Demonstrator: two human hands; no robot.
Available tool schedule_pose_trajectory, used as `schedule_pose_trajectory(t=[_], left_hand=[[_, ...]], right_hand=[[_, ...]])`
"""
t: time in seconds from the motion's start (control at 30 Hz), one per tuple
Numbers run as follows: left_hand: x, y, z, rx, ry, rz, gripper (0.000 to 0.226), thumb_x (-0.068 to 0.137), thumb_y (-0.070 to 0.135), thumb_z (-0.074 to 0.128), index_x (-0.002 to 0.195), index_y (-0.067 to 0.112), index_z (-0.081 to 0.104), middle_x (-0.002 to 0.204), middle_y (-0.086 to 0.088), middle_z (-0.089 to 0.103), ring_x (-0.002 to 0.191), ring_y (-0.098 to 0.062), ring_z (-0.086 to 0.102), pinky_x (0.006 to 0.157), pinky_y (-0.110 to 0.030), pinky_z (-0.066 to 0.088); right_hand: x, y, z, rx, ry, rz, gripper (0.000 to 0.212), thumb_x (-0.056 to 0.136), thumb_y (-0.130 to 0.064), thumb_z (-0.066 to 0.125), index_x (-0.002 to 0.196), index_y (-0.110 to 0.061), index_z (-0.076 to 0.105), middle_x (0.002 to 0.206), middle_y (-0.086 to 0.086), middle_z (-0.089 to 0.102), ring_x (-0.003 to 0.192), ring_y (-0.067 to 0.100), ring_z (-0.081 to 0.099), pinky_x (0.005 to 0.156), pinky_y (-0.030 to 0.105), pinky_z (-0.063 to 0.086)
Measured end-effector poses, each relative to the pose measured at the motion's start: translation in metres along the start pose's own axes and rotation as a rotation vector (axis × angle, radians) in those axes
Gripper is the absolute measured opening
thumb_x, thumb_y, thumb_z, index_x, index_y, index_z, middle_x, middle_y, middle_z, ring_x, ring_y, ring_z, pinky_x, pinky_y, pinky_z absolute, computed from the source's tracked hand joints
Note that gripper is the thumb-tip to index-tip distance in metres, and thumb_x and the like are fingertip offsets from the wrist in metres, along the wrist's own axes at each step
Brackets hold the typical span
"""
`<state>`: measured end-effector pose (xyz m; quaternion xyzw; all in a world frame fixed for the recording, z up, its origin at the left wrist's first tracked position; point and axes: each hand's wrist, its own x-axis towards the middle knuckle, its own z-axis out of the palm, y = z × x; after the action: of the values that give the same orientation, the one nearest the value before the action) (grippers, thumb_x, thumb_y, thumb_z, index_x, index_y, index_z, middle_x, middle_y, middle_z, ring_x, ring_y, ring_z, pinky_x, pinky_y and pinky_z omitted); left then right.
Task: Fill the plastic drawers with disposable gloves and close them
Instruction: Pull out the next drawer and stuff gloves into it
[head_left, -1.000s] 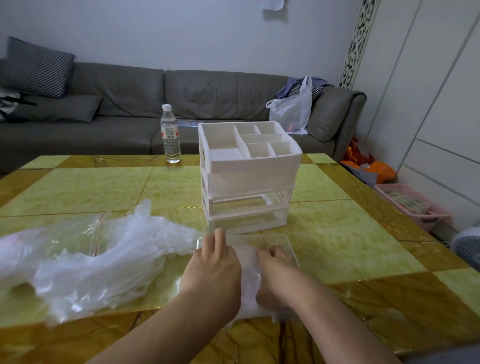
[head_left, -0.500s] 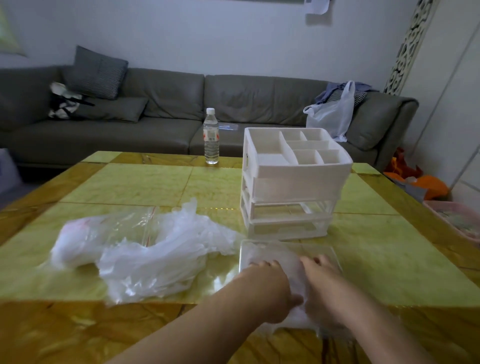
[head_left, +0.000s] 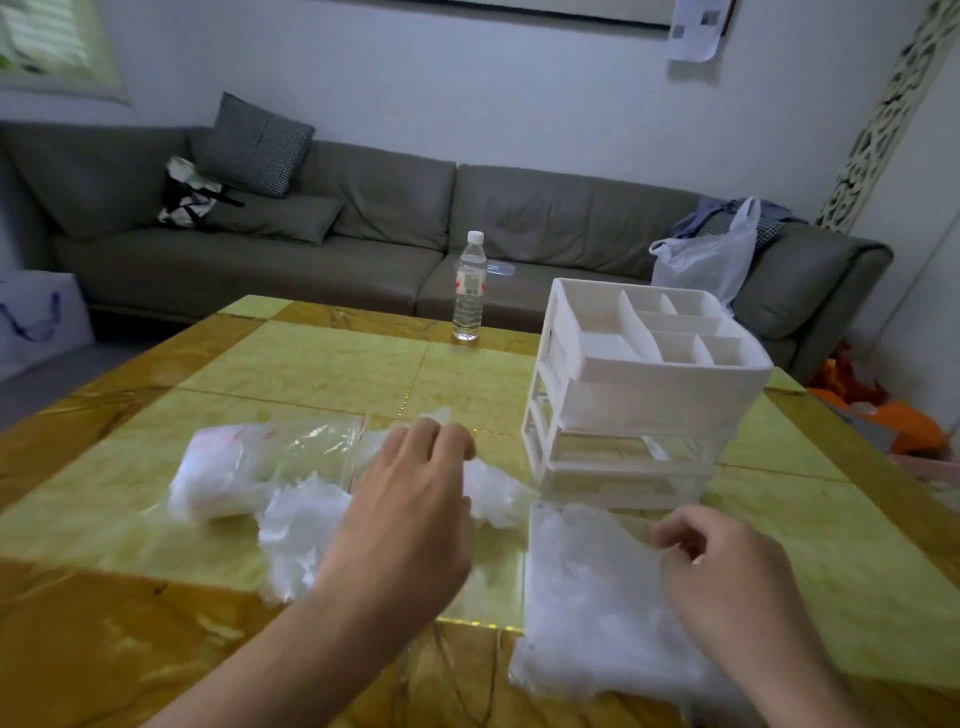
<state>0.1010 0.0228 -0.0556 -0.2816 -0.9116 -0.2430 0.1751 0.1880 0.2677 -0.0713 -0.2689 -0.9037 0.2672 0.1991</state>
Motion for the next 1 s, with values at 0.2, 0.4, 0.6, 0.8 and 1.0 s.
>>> schedule_pose_trajectory(t=[0.2, 0.4, 0.6, 0.8, 1.0], left_hand=[[-0.001, -0.064, -0.012, -0.109, -0.221, -0.272, 0.032, 0.100, 0.057, 0.049, 0.121, 0.034, 0.058, 0.110, 0.018, 0.061, 0.102, -0.003, 0.059, 0.092, -0.033, 0.054], [0.001, -0.083, -0.004, 0.009, -0.274, -0.255, 0.014, 0.098, 0.050, 0.055, 0.101, 0.037, 0.060, 0.101, 0.018, 0.060, 0.091, -0.006, 0.062, 0.079, -0.036, 0.058], [0.005, -0.093, -0.001, -0.093, -0.080, -0.299, 0.027, 0.101, 0.024, 0.058, 0.074, 0.023, 0.056, 0.071, 0.005, 0.060, 0.066, -0.013, 0.058, 0.059, -0.036, 0.050], [0.008, -0.091, -0.030, -0.311, 0.098, -0.259, 0.021, 0.102, 0.035, 0.058, 0.086, 0.023, 0.063, 0.069, 0.006, 0.063, 0.064, -0.009, 0.057, 0.057, -0.023, 0.044], [-0.010, -0.100, -0.044, -0.013, -0.552, -0.129, 0.075, 0.067, 0.087, 0.066, 0.129, 0.050, 0.046, 0.123, 0.032, 0.049, 0.121, -0.001, 0.040, 0.103, -0.027, 0.041]], right_hand=[[-0.011, -0.021, 0.011, 0.066, 0.022, -0.094, 0.034, 0.079, 0.007, 0.064, 0.068, -0.025, 0.068, 0.062, -0.020, 0.063, 0.060, 0.004, 0.057, 0.054, 0.018, 0.043], [-0.019, -0.044, 0.028, 0.091, -0.003, -0.160, 0.036, 0.081, 0.008, 0.065, 0.066, -0.025, 0.066, 0.059, -0.016, 0.062, 0.055, 0.006, 0.057, 0.048, 0.015, 0.039], [-0.024, -0.055, 0.041, 0.101, -0.022, -0.200, 0.037, 0.081, 0.008, 0.065, 0.066, -0.025, 0.067, 0.055, -0.016, 0.058, 0.052, 0.007, 0.054, 0.045, 0.015, 0.035], [-0.027, -0.064, 0.041, 0.148, -0.018, -0.266, 0.038, 0.084, 0.010, 0.064, 0.069, -0.025, 0.068, 0.057, -0.022, 0.058, 0.058, 0.002, 0.056, 0.050, 0.011, 0.038], [-0.030, -0.069, 0.047, 0.200, -0.017, -0.332, 0.038, 0.082, 0.012, 0.063, 0.070, -0.024, 0.068, 0.057, -0.005, 0.060, 0.053, 0.009, 0.053, 0.048, 0.013, 0.035]])
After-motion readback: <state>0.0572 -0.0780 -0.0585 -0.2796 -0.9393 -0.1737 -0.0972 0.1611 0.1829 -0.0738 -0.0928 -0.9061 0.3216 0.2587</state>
